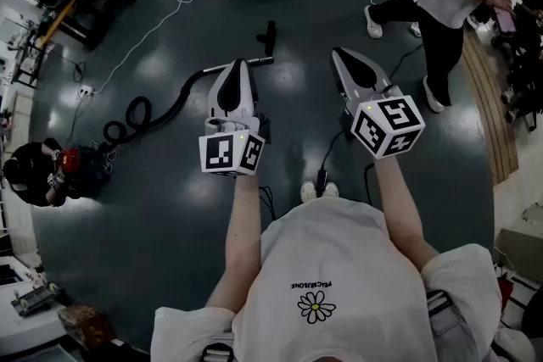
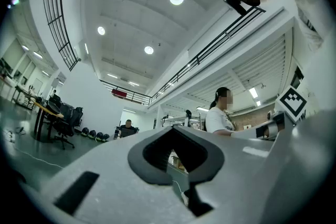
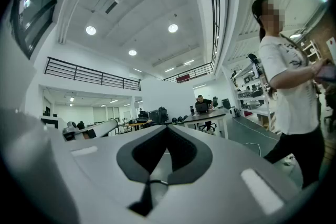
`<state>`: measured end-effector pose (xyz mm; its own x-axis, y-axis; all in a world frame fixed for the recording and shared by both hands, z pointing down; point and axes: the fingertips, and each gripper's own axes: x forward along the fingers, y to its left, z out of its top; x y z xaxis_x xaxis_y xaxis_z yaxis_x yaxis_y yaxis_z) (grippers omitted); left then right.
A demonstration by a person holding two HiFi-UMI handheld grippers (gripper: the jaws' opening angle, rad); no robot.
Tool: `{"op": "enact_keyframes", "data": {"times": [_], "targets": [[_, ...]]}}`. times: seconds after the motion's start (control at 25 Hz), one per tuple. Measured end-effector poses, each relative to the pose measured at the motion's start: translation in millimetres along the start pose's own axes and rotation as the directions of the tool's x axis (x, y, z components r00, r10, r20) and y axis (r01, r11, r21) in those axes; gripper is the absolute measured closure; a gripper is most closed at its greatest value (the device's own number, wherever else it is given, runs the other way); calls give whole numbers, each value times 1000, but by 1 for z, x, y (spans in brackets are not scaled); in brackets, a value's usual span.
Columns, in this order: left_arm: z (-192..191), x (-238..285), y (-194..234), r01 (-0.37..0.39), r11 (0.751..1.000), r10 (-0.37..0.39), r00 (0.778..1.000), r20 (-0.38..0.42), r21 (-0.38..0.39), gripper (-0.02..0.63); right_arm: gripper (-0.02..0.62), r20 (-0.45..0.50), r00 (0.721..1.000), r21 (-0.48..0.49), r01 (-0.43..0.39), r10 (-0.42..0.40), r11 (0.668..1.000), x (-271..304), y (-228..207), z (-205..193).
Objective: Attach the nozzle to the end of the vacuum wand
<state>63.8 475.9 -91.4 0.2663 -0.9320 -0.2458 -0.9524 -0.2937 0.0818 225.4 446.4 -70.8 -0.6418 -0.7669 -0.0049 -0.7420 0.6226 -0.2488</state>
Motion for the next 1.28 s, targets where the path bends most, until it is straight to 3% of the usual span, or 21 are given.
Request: {"op": "enact_keyframes", "data": {"times": [0.32,0.64,0.84,1.04,1.28], "targets": [[-12,14,-20,-2,1000,2,1000,-13,11,603,589,3,1000,0,-4,4,1000,-17,-34,-3],[-40,21,-9,15,999,-12,998,-64,41,603,589,-64,996,18,-66,67,998,-8,-50,-29],[-74,42,50,-58,998,59,994,-87,7,603,589,-134,989,5,-66,67,998,44,-74,-51],[-105,91,130,-81,997,81,994,-72,6,603,558,-197,976,-9,-98,94,995,136,-95,-69],[-128,165,226,-117,993,116,984,-133,0,603,549,-294,956,-48,-30,15,998,244,-136,-77]]}}
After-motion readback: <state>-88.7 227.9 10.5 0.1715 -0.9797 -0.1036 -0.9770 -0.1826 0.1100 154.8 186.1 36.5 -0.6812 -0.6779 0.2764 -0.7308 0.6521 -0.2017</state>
